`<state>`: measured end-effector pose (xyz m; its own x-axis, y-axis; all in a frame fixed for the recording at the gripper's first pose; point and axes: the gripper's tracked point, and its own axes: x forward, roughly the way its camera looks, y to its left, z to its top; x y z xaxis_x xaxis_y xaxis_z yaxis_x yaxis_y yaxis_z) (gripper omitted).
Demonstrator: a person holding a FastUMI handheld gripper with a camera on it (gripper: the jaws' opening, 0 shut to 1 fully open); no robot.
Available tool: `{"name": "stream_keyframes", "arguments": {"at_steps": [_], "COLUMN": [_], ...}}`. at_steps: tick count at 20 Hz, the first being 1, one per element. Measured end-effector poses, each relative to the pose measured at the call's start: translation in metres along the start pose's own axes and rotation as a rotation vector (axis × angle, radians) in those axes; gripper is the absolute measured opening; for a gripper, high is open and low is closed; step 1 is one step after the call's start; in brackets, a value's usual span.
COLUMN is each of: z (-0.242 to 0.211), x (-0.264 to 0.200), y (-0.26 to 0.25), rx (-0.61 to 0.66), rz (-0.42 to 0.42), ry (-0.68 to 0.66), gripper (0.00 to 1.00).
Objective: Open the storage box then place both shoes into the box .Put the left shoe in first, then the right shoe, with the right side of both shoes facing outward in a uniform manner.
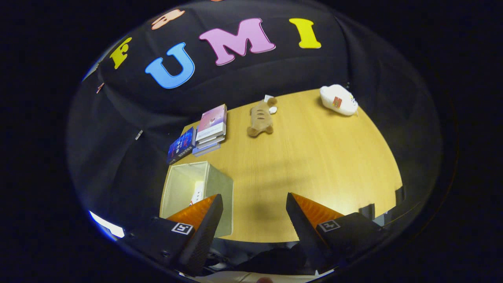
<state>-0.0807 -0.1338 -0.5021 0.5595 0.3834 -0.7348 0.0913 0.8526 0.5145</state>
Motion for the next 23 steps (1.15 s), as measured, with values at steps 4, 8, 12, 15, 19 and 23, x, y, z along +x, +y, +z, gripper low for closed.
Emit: {"name": "stream_keyframes", "arguments": {"at_steps": [4,8,12,15,19,23], "z": [0.008,0.014,0.030,0.047,0.066,0.083], "x": [-0.008,-0.018,-0.029,-0.041,-0.057,-0.069], "y": [-0.021,-0.027,-0.038,-0.044,-0.045,-0.034], "rx": [-0.066,-0.080,-0.109,-0.150,-0.226,-0.276], "rz": [-0.047,-0.054,-0.074,-0.096,-0.119,-0.107], "ry": [-0.093,-0.198,-0.300,-0.386,-0.480,-0.545], "gripper": [0.99,0.99,0.99,0.99,0.99,0.99]}}
